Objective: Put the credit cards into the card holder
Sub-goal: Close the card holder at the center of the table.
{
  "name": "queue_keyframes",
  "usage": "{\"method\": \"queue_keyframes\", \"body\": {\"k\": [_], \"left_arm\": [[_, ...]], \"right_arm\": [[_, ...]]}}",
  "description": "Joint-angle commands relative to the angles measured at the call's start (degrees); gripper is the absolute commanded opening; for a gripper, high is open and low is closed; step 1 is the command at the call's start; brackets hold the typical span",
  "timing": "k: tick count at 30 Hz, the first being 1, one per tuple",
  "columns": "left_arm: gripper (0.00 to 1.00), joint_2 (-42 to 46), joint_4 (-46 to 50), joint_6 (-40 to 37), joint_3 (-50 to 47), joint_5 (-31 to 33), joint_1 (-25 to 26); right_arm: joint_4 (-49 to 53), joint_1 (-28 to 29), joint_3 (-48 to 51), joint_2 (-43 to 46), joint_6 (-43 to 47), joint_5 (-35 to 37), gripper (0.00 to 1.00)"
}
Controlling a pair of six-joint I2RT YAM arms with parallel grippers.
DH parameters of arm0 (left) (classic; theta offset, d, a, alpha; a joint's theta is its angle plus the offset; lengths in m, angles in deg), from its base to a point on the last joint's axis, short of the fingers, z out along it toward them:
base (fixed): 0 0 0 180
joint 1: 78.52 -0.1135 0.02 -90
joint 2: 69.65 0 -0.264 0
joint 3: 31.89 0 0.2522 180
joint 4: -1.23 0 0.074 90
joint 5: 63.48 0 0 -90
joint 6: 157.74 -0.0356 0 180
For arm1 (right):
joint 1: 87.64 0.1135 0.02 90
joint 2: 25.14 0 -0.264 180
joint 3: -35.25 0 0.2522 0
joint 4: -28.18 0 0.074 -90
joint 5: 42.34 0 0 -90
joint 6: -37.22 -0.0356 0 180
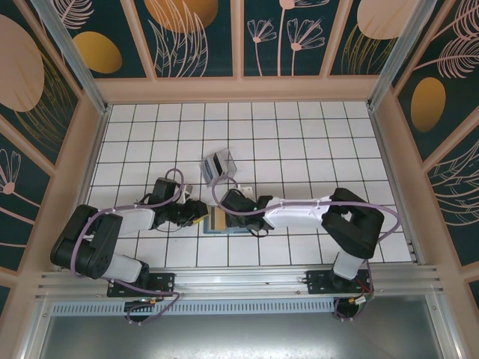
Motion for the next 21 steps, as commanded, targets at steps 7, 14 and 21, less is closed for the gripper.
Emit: {"method": "queue_keyframes", "body": {"k": [7,14,21], "left_arm": [[0.32,-0.9,0.5,-0.2,-0.5,-1.6,0.2],[0.32,-1.7,0.8,-0.8,-0.4,-0.8,0.1],[0.48,-2.0,3.6,-2.5,-0.2,2.8,0.1]], "right_arm": [[6.8,0.3,0.3,0.9,-0.5,5.9,0.64],[5.0,0.2,4.1,4.1,-2.7,6.3,0.49],[-7.4,-2.2,13.7,13.0,-2.9,0.7,0.29]]}}
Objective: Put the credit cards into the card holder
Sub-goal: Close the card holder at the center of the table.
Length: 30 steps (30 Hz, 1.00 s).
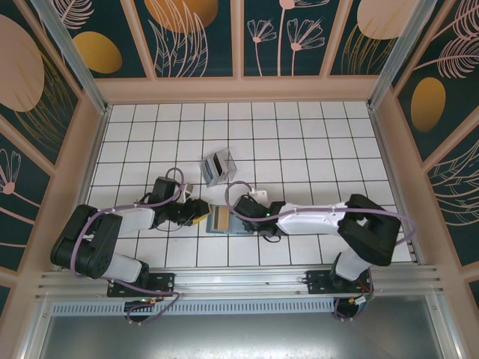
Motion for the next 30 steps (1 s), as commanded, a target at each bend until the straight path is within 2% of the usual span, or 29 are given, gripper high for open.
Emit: {"method": "queue_keyframes", "body": {"k": [1,5,9,16,23,27,30], "left_arm": [[0.49,-2.5,2.9,-2.0,-0.8,3.9,0.3],[0.46,-4.9,-2.9,-0.2,-1.8,1.0,0.3],[0.45,-4.7,-4.5,-0.4,-1.4,-0.5,0.4],[0.44,-5.0,-2.4,-2.1,1.7,-1.5,0.4],[0.34,-1.6,-1.9,-0.3,2.3,-2.7,0.4],[0.35,3.9,1.4,0.0,4.5,-1.9,0.4],[0.37,7.4,0.2,1.9,4.4,-1.0,0.5]], "right_arm": [[-8.6,-2.5,5.1,4.9,-0.5,-4.4,0.28],[-16.8,-7.2,11.7,8.6,-1.0,-11.7,0.25],[-23.2,-9.9,15.6,10.7,-0.3,-17.1,0.23],[-33.5,-11.4,16.9,7.0,-0.8,-26.4,0.21],[-39.6,-11.0,15.6,1.6,-3.0,-29.9,0.18],[-41.3,-10.3,13.7,-0.6,-3.4,-30.2,0.18],[-43.2,-10.2,12.4,-2.9,-4.2,-31.2,0.18]]}}
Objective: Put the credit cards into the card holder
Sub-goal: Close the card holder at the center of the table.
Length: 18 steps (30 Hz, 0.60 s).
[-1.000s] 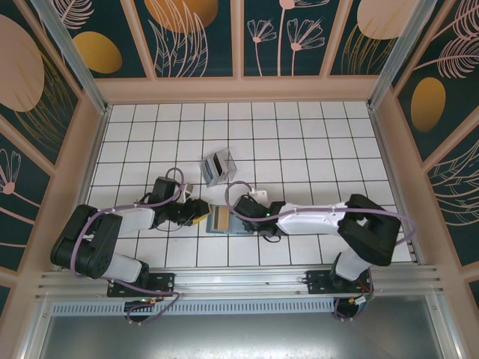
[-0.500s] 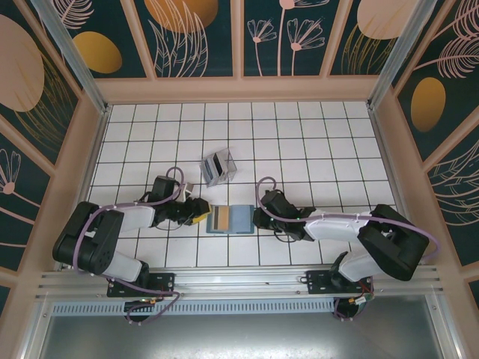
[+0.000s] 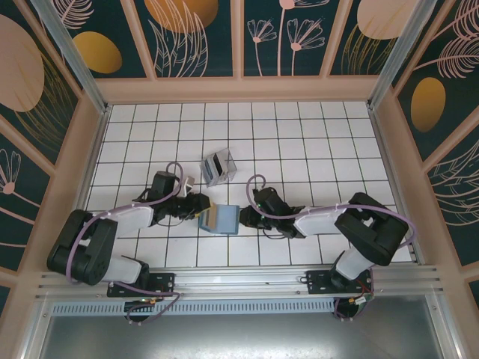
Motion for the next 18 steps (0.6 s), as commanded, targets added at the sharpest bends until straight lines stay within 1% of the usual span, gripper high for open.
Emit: {"method": "queue_keyframes", "body": {"k": [1,3,7,10,13,15,18], "left_arm": [[0.37,3.9,-2.4,2.5,0.8,0.4,0.3],[0.36,4.3,-4.5,3.6,0.2,0.2,0.4],[0.33,2.4,-5.1,2.8,0.1,2.1,2.0],[0.31,-0.2,-7.6,3.0,0.0,2.7,4.2],[0.29,-2.5,-9.0,3.2,0.0,3.8,5.5],[0.26,-3.8,-9.5,3.0,-0.5,4.4,5.7],[0.23,-6.2,-10.0,2.4,-0.4,4.8,6.0]], "right_arm": [[-5.9,0.5,-2.2,-2.7,-2.0,-2.5,0.18],[-8.1,0.5,-2.3,-4.0,-3.0,-3.4,0.18],[-11.8,0.5,-2.7,-7.0,-4.4,-5.0,0.2],[-13.8,0.5,-2.1,-8.3,-5.7,-5.3,0.25],[-14.9,0.5,-0.7,-7.2,-6.5,-4.3,0.32],[-13.1,0.5,-0.1,-5.5,-6.2,-2.9,0.36],[-7.0,0.5,-0.1,-2.2,-4.7,0.5,0.37]]}}
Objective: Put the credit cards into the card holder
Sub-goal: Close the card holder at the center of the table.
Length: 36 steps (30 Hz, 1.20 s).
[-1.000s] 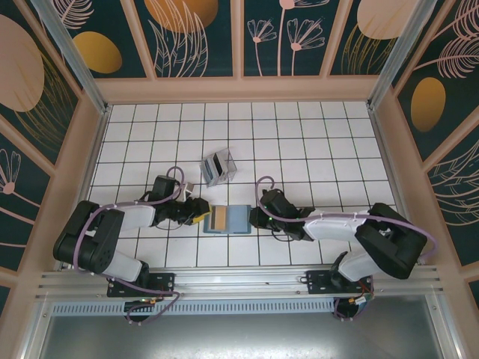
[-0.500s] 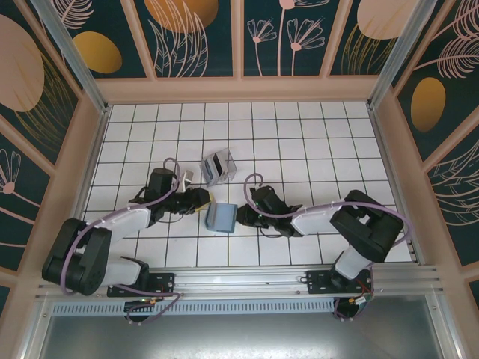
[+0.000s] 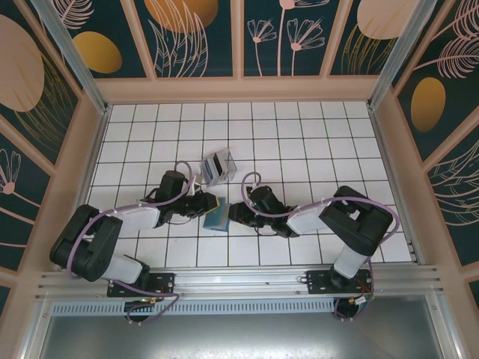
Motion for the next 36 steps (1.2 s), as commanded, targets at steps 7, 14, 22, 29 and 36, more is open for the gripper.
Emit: {"method": "queue_keyframes", "body": {"k": [7,14,22,29,36], "left_arm": [[0.17,-6.2,-1.3,-1.0,0.2,5.5,3.4],[0.13,-6.8,-0.3,-0.5,-0.3,7.9,3.5],[0.11,-7.0,-1.5,0.8,-1.9,8.2,3.5],[0.1,-6.6,-1.9,1.0,-2.0,7.9,3.6],[0.1,-7.1,-2.3,1.3,-1.9,7.6,3.6]], "right_arm": [[10.2,0.3,1.0,7.3,3.1,6.3,0.41],[12.6,0.6,-0.6,8.0,3.2,6.1,0.37],[17.7,2.3,-4.8,9.0,3.7,7.4,0.23],[20.5,2.4,-5.4,10.3,3.8,9.1,0.2],[20.1,2.5,-4.8,10.6,3.6,9.0,0.17]]}}
